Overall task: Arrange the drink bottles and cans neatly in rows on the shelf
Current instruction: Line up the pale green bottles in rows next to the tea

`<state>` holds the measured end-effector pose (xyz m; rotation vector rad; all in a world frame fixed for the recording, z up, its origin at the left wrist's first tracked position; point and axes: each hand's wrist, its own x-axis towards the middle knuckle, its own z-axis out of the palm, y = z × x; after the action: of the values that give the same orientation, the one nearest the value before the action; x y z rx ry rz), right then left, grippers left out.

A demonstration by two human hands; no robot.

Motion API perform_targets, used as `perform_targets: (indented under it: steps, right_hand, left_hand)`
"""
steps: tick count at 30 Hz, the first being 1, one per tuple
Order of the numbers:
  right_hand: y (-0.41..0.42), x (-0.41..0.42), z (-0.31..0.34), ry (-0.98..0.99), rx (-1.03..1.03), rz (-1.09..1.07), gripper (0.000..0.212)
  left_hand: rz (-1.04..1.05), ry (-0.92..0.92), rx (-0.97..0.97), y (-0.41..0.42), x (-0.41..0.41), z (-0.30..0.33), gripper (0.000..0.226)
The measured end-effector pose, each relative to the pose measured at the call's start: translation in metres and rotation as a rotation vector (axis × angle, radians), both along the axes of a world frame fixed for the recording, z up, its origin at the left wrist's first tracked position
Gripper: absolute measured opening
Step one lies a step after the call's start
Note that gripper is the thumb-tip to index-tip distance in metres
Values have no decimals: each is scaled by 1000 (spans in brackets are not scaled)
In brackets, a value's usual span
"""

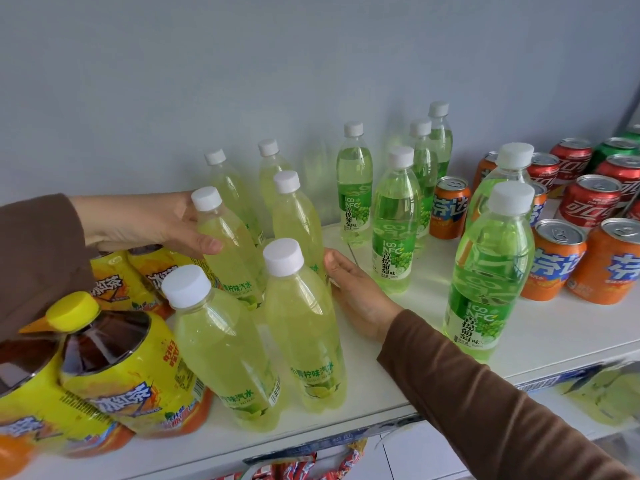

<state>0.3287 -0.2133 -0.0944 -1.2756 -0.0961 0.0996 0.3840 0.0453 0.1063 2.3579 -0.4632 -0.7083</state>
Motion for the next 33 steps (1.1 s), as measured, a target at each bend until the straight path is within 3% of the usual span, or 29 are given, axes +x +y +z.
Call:
perform_targets:
  steps: [2,5,8,11,14,17,19,22,25,28,33]
  right_hand:
    - [-3,3,6,-5,-52,-23,46]
    - [-3,10,20,-47,-102,-63,59]
    - [-1,22,34,-88,-89,-102,78]
    - [3,38,49,-107,-66,-148,84]
    - [8,57,58,-113,-30,-159,73]
    - [15,78,56,-77,5,-180,74]
    - [17,90,51,-31,-29,-155,81]
    - [17,99,45,-19,-99,-120,62]
    - [14,104,39,-18,-142,-89,47]
    - [15,106,41,-7,-138,-88,25]
    - [17,109,53,-2,-122,-67,27]
  left_hand:
    - [-72,71,43,11,6,4,70]
    - [-90,91,9,13,9,14,66]
    - [0,-84,-57,13,21,28,54]
    - [99,-266,-92,10,35,33,52]
    - [211,-411,-87,1,49,26,37]
    - [317,-490,10,-2,68,15,54]
    - [369,-449,28,-2,80,8,70]
    - [371,-327,16,-4,95,0,90]
    - [325,-208,-10,-4,109,-4,93]
    - [242,-151,-18,-3,117,-9,85]
    - [204,-150,-35,-3,120,-13,68]
